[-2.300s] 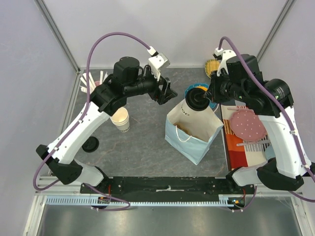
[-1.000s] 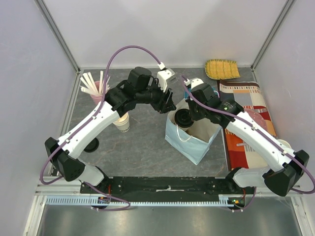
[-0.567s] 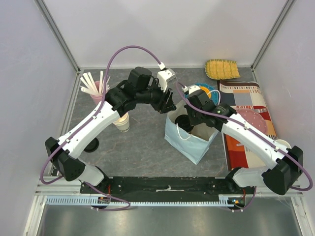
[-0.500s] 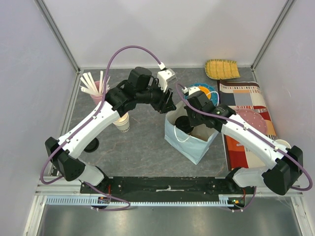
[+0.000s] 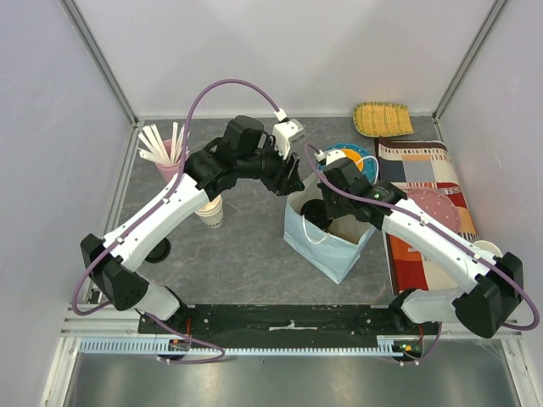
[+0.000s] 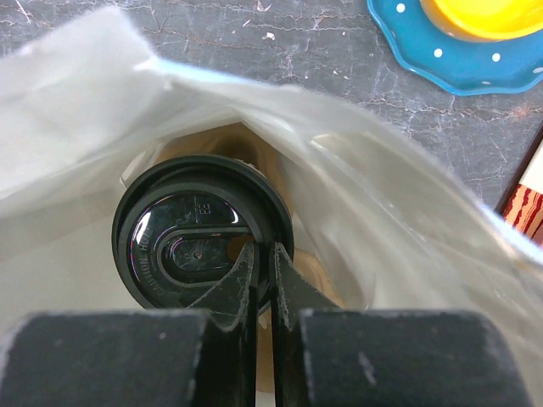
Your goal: Pack the takeout coffee
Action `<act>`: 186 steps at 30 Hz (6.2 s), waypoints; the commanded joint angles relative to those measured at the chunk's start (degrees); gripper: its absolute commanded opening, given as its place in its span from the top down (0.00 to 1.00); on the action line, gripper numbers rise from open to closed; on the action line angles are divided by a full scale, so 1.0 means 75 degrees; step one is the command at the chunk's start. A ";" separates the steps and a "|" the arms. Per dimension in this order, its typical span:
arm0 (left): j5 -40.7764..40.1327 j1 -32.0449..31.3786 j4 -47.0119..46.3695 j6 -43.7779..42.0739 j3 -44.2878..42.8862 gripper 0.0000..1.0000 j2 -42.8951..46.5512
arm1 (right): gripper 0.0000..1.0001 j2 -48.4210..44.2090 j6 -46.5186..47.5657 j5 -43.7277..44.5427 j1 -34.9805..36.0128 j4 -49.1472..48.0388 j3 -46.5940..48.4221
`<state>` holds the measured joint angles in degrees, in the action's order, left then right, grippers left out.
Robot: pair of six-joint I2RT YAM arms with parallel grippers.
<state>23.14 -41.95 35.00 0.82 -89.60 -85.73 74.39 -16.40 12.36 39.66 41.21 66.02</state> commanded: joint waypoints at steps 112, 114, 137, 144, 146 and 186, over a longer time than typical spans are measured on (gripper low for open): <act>-0.2265 0.6121 0.0407 -0.2207 -0.2409 0.50 -0.3030 | 0.39 -0.0028 -0.0672 -0.1120 0.0056 0.1068 0.5775; -0.2136 0.6145 0.0384 -0.2219 -0.2327 0.51 -0.2983 | 0.39 0.0019 -0.0660 -0.1190 0.0056 0.1068 0.5776; -0.2137 0.6227 0.0266 -0.2605 -0.2420 0.63 -0.2971 | 0.39 0.0253 -0.0497 -0.1484 0.0056 0.1091 0.6080; -0.2194 0.6227 0.0243 -0.2722 -0.2584 0.59 -0.3217 | 0.39 0.0300 -0.0508 -0.1507 0.0056 0.1126 0.6127; -0.2159 0.6227 0.0208 -0.2781 -0.2666 0.59 -0.3299 | 0.39 0.0323 -0.0508 -0.1577 0.0056 0.1126 0.6150; 0.1632 0.6367 -0.0961 -0.0780 -0.4026 0.98 -0.0278 | 0.34 0.0511 -0.0730 -0.0175 0.0009 0.1033 0.6678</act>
<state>20.84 5.78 36.18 -13.04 -117.32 -96.60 77.97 -20.34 4.03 39.92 51.22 113.12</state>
